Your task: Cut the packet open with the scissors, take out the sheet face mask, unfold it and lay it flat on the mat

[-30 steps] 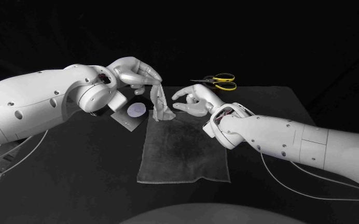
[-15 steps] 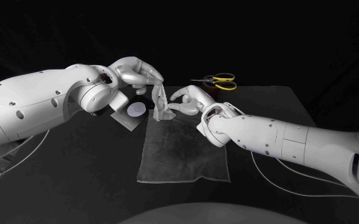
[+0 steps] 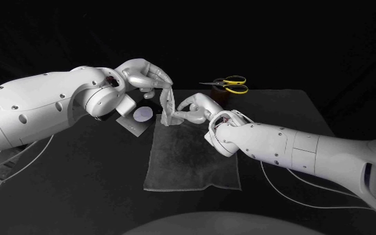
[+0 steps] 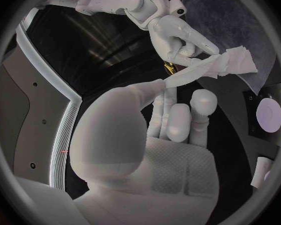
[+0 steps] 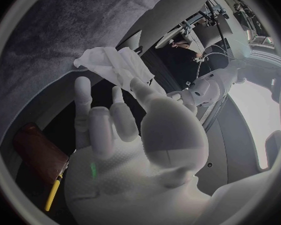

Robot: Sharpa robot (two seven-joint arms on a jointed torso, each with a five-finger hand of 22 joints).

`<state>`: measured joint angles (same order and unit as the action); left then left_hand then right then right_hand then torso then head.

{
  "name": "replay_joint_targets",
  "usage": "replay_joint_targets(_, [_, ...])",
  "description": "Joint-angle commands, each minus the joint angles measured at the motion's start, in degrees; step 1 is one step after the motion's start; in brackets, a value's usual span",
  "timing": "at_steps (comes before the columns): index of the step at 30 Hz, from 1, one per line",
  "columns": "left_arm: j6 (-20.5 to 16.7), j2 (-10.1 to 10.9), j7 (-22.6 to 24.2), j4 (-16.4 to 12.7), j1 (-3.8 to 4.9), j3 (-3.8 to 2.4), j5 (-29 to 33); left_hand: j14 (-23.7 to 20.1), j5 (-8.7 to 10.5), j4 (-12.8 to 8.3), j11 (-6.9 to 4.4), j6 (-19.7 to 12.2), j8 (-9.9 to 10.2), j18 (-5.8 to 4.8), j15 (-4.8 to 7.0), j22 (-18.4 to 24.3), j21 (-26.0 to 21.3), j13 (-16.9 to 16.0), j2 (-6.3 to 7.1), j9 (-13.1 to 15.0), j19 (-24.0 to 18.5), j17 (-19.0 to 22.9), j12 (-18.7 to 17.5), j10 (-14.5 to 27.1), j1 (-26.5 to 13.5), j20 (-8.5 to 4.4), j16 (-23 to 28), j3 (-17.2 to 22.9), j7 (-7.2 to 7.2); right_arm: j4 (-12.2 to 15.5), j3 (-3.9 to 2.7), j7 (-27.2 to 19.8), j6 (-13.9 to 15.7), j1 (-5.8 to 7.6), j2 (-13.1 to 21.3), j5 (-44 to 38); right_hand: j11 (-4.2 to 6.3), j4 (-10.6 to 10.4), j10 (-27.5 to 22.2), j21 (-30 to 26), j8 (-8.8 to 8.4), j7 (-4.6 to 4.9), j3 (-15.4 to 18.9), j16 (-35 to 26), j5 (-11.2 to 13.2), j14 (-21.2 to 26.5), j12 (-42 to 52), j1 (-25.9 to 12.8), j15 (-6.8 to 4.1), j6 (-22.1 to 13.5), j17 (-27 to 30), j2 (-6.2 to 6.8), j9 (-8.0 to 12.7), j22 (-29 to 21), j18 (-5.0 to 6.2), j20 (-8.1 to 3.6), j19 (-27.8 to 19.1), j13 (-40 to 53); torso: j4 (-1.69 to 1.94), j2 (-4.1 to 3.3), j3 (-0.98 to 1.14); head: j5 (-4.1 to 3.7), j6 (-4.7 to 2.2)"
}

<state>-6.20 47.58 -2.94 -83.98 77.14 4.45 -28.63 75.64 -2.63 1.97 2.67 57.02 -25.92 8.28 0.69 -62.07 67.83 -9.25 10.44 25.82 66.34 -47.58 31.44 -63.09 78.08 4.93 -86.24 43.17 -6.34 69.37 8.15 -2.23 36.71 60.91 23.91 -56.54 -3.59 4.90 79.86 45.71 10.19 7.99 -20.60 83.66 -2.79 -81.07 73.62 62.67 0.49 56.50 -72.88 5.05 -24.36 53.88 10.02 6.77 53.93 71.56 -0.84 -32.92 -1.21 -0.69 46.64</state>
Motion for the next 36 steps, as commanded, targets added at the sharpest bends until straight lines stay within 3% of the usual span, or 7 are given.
replay_joint_targets(1, [0.5,-0.1,0.4,-0.1,0.03,-0.06,0.5,0.3,-0.2,0.0,0.07,0.0,-0.2,-0.64,0.16,0.0,0.3,-0.1,-0.63,7.1,0.2,0.0,-0.1,-0.3,0.0,0.03,-0.2,0.2,-0.24,0.5,-0.03,-1.3,-0.4,-0.09,0.2,0.6,0.26,0.2,0.2,-0.3,0.31,-0.16,0.3,0.3,-0.2,-0.2,0.4,0.7,-0.32,0.5,-0.2,-0.42,-0.1,-0.1,0.49,0.01,0.4,0.2,0.03,-0.01,0.01,0.06,0.06])
replay_joint_targets(24, [0.7,-0.1,0.2,0.0,0.03,-0.06,0.5,0.3,-0.2,0.0,0.05,0.0,-0.1,-0.65,0.18,0.0,0.4,-0.1,-0.62,7.3,0.3,0.1,-0.2,-0.3,-0.1,0.02,-0.2,0.3,-0.22,2.5,-0.04,-3.9,-1.0,-0.39,0.9,1.8,0.48,0.8,0.3,-0.4,0.56,-0.39,0.3,0.3,-0.3,-0.2,0.5,2.1,-0.52,1.0,-0.1,-0.58,0.0,-0.1,0.47,-0.19,0.5,0.3,0.02,0.04,-0.01,0.17,0.1])
replay_joint_targets(36, [1.0,-0.2,0.2,-0.2,0.03,-0.06,0.5,0.3,-0.2,0.0,0.05,0.0,-0.1,-0.65,0.18,0.0,0.4,-0.1,-0.62,7.3,0.3,0.1,-0.2,-0.3,-0.1,0.02,-0.2,0.3,-0.22,0.3,-0.04,-3.4,-0.2,-0.41,-0.6,2.6,0.5,0.7,0.4,-0.4,0.64,-0.4,0.3,0.4,-0.2,-0.3,0.7,2.2,-0.56,1.1,-0.3,-0.97,0.0,-0.1,0.46,-0.25,0.5,0.4,0.06,-0.02,-0.03,0.12,-0.02])
